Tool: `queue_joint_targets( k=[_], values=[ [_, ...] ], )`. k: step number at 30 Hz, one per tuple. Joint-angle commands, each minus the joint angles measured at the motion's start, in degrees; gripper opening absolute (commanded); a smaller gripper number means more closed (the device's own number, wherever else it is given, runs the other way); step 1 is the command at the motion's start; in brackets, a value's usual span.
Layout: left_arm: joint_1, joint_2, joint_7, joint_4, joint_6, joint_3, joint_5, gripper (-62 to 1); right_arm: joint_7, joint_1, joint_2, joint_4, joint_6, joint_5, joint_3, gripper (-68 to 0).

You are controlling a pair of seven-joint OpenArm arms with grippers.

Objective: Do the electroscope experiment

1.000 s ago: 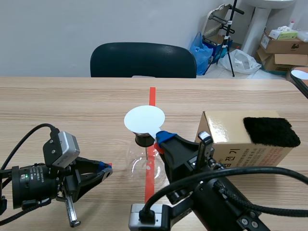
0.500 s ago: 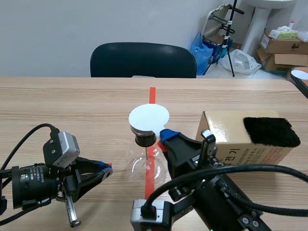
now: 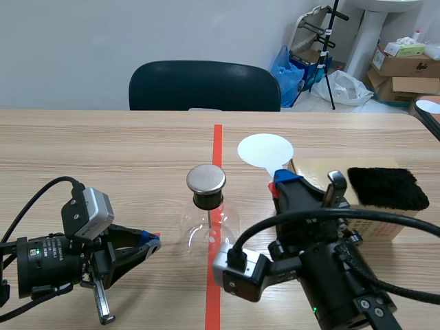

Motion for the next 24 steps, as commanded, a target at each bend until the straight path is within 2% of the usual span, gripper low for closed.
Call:
queue_joint_targets(
  k=[1,8,14,24],
  values=[
    [-0.5,0.1,-1.2,1.2,-0.1,-0.2,-0.7,-57.7,-1.8,0.7,0.5,0.5,-0.6,0.0,0.3,-66.5],
    [-0.5,0.1,-1.2,1.2,-0.1,-0.2,-0.7,-57.7,-9.8,0.7,0.5,0.5,-0.6,0.0,0.3,-66.5],
    [-0.5,0.1,-1.2,1.2,-0.1,-0.2,-0.7,-57.7,-14.6,0.7,0.5,0.5,-0.6,0.0,0.3,-66.5],
    [-0.5,0.1,-1.2,1.2,-0.1,-0.2,-0.7,-57.7,-16.9,0.7,0.5,0.5,-0.6,0.0,0.3,-66.5]
  ],
)
